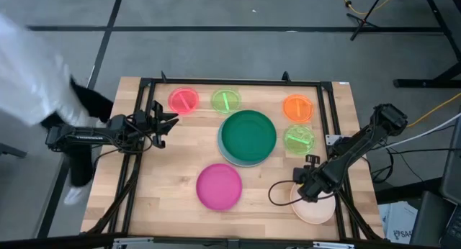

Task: Stack plastic plates
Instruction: Stack the light orange plate on the green plate

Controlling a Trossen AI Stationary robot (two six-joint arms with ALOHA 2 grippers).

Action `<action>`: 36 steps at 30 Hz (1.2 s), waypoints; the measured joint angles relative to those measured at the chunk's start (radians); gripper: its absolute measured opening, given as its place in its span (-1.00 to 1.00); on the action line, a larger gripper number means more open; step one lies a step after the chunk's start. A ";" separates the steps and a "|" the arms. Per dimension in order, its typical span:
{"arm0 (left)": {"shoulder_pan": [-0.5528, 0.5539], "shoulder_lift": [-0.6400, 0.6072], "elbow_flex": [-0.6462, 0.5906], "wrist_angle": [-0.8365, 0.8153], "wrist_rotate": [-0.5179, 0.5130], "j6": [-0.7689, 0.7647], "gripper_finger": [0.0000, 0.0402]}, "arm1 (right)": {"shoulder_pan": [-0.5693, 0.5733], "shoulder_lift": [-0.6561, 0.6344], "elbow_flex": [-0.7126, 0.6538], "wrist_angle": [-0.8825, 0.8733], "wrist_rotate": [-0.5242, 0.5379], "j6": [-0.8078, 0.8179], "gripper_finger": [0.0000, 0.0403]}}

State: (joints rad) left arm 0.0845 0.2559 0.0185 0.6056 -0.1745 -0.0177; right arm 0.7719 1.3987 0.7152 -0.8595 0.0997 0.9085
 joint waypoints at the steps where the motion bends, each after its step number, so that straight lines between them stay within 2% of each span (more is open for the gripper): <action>1: 0.000 0.000 0.000 0.000 0.000 0.000 -0.57 | 0.000 0.000 -0.018 0.020 -0.003 0.000 -0.31; 6: 0.000 0.000 0.000 0.000 0.000 0.000 -0.57 | 0.000 -0.003 -0.089 0.116 -0.011 0.008 -0.31; 14: 0.000 0.000 0.000 0.000 -0.018 0.000 -0.57 | 0.000 -0.003 -0.094 0.128 -0.013 0.003 -0.33; 18: 0.000 0.000 0.000 0.000 -0.018 0.000 -0.57 | 0.000 -0.002 -0.094 0.131 -0.013 0.003 -0.46; 27: 0.000 0.000 0.000 0.000 -0.018 0.000 -0.57 | 0.000 -0.002 -0.095 0.136 -0.014 0.002 -0.93; 36: 0.000 0.000 0.000 0.000 -0.018 0.000 -0.57 | 0.000 -0.005 -0.085 0.125 -0.004 0.029 -0.97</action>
State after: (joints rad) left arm 0.0849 0.2558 0.0185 0.6060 -0.1928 -0.0177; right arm 0.7719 1.3934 0.6303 -0.7345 0.0953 0.9378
